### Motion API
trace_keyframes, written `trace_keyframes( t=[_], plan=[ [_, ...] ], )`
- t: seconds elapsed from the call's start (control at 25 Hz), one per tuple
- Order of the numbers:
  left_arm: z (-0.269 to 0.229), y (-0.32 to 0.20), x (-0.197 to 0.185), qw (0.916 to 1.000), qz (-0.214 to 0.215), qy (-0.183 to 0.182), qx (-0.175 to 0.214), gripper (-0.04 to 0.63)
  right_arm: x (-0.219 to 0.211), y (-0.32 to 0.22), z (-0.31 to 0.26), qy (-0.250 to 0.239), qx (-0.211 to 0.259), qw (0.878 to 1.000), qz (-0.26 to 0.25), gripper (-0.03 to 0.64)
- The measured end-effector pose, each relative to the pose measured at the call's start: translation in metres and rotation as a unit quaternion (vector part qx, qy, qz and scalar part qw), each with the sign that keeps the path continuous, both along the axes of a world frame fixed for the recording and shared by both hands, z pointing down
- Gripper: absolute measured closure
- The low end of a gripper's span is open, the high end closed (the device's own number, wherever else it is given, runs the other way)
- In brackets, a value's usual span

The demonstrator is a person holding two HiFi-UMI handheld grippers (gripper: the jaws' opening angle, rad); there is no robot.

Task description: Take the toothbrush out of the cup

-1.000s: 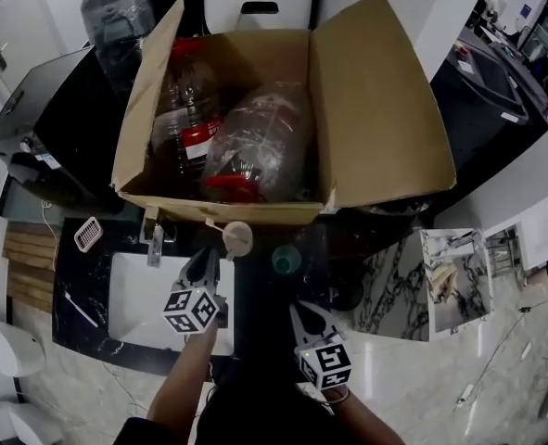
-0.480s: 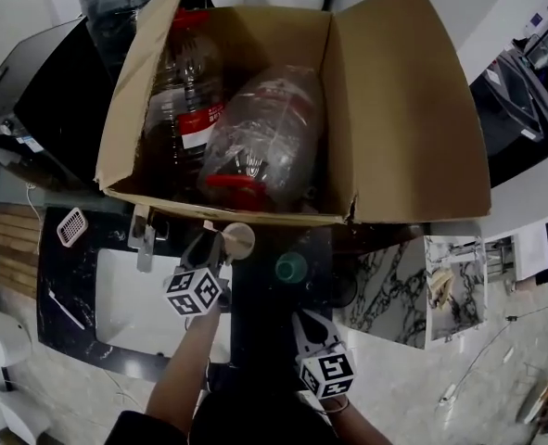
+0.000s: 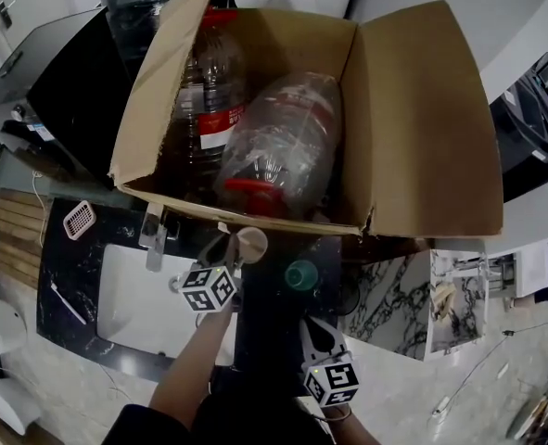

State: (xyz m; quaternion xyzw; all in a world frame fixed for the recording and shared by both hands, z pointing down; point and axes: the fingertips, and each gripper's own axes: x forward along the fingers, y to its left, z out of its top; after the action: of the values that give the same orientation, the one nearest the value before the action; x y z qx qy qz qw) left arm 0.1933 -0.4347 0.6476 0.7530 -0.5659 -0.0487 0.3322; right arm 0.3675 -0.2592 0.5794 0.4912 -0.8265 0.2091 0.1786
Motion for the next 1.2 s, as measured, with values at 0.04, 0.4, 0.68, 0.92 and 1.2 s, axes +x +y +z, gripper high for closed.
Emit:
trace_keyframes(
  t=[0.04, 0.4, 0.68, 0.92, 1.2],
  plan=[
    [0.0, 0.0, 0.0, 1.0, 0.0, 0.0, 0.001, 0.548, 0.001, 0.003, 0.0, 0.001, 0.0, 1.0, 0.001, 0.603],
    [-0.037, 0.017, 0.001, 0.9991, -0.01, -0.015, 0.039, 0.552, 0.016, 0.028, -0.018, -0.001, 0.022, 1.0, 0.011, 0.603],
    [-0.101, 0.061, 0.001, 0.9954, -0.022, -0.031, 0.088, 0.552, 0.027, 0.061, -0.047, -0.02, 0.06, 0.998, 0.01, 0.603],
    [-0.156, 0.124, -0.009, 0.9901, -0.037, -0.047, 0.126, 0.552, 0.028, 0.103, -0.064, -0.046, 0.088, 0.995, -0.01, 0.603],
    [-0.171, 0.206, -0.039, 0.9842, -0.072, -0.1, 0.127, 0.552, 0.007, 0.143, -0.059, -0.111, 0.093, 0.987, -0.065, 0.603]
  ],
)
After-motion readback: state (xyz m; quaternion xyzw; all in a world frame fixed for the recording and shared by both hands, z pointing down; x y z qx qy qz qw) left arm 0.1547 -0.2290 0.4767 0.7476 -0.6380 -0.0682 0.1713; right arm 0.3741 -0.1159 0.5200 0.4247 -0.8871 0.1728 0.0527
